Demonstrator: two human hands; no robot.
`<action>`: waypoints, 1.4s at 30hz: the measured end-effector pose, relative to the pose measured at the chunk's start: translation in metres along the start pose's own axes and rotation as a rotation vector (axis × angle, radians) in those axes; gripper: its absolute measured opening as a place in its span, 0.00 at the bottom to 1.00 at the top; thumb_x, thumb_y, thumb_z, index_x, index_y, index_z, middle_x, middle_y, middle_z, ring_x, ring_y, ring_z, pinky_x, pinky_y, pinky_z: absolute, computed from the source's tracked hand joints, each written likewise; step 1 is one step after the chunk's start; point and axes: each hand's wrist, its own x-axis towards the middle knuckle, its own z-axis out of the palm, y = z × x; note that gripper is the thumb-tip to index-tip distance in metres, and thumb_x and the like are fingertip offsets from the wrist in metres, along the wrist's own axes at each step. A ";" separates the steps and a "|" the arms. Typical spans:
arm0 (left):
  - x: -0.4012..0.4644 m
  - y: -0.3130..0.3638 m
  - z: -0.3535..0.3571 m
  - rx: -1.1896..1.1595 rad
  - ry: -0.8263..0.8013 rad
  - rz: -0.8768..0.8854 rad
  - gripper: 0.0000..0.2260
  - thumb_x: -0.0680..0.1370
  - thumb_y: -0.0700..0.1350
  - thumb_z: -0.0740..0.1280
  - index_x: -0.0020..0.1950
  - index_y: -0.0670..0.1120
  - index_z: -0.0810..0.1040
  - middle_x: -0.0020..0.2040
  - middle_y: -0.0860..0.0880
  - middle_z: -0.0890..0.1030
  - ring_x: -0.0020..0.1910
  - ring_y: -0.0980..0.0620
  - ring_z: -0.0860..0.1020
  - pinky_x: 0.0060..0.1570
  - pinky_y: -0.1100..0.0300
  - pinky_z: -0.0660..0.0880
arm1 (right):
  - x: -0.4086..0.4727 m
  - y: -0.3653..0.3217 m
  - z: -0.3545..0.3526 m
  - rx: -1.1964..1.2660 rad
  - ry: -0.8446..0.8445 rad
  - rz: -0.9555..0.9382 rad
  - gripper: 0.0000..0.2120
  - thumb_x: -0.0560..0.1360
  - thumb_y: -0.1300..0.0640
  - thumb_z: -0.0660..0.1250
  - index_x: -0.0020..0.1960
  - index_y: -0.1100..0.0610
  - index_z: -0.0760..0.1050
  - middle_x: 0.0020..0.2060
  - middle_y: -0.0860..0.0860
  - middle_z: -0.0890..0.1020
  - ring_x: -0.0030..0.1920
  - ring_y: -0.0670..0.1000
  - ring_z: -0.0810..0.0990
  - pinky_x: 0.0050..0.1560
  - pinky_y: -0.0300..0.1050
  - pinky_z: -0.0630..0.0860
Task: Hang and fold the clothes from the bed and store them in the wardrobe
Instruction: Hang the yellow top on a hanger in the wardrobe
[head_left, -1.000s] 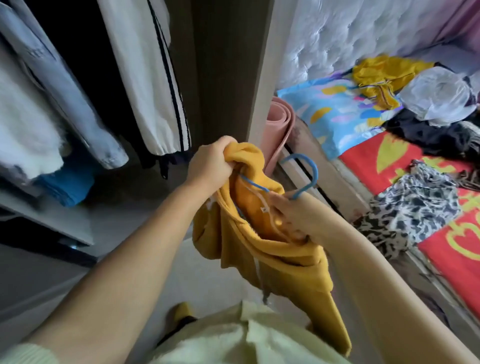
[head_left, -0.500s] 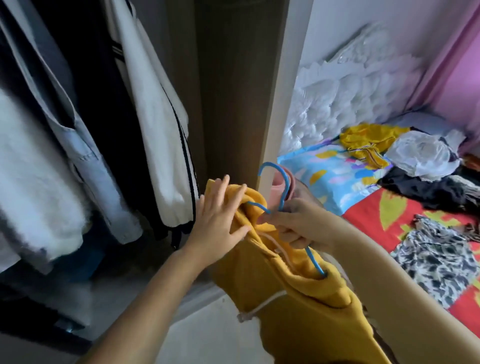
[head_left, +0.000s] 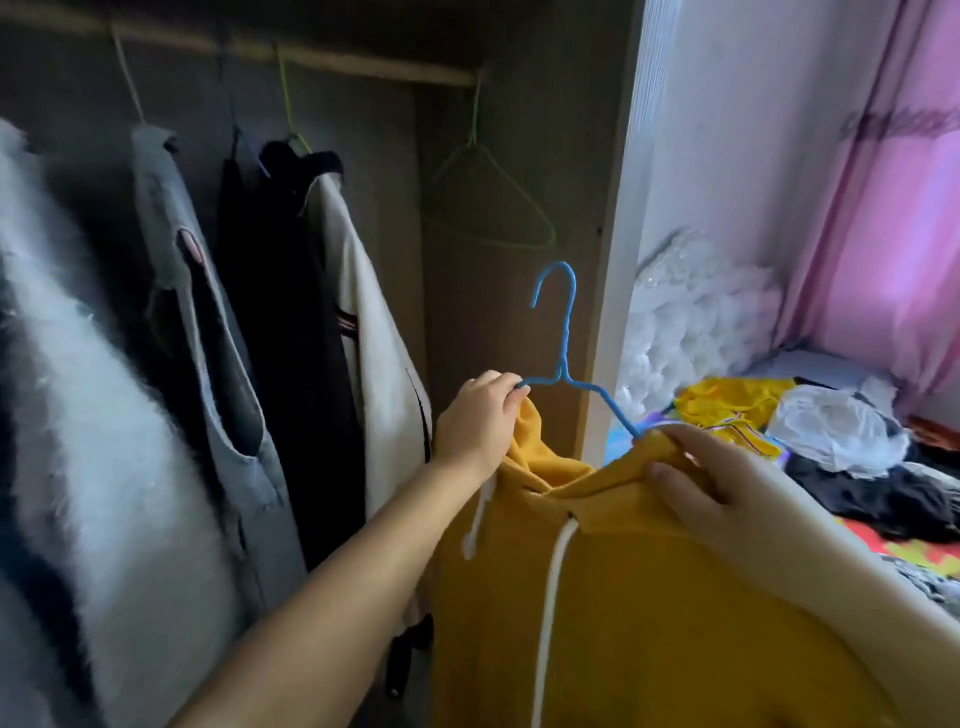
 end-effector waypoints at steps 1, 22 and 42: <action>0.008 0.000 0.000 -0.056 0.013 -0.033 0.17 0.83 0.52 0.57 0.66 0.46 0.76 0.63 0.48 0.77 0.60 0.50 0.76 0.55 0.57 0.76 | 0.006 -0.008 -0.003 0.059 0.037 0.011 0.08 0.79 0.52 0.64 0.56 0.44 0.73 0.32 0.42 0.76 0.34 0.40 0.73 0.36 0.33 0.70; 0.166 -0.037 -0.066 -0.883 0.113 -0.342 0.28 0.79 0.64 0.49 0.78 0.60 0.50 0.77 0.53 0.61 0.73 0.50 0.64 0.69 0.51 0.62 | 0.371 -0.187 0.003 0.405 0.249 -0.339 0.20 0.81 0.49 0.60 0.72 0.52 0.69 0.62 0.50 0.77 0.60 0.52 0.75 0.53 0.43 0.68; 0.120 -0.055 -0.048 -0.686 0.064 -0.396 0.24 0.80 0.62 0.49 0.77 0.61 0.55 0.78 0.56 0.59 0.75 0.54 0.59 0.71 0.55 0.60 | 0.326 -0.087 0.088 0.326 0.180 -0.267 0.31 0.81 0.49 0.60 0.79 0.44 0.49 0.75 0.52 0.61 0.71 0.53 0.67 0.64 0.50 0.72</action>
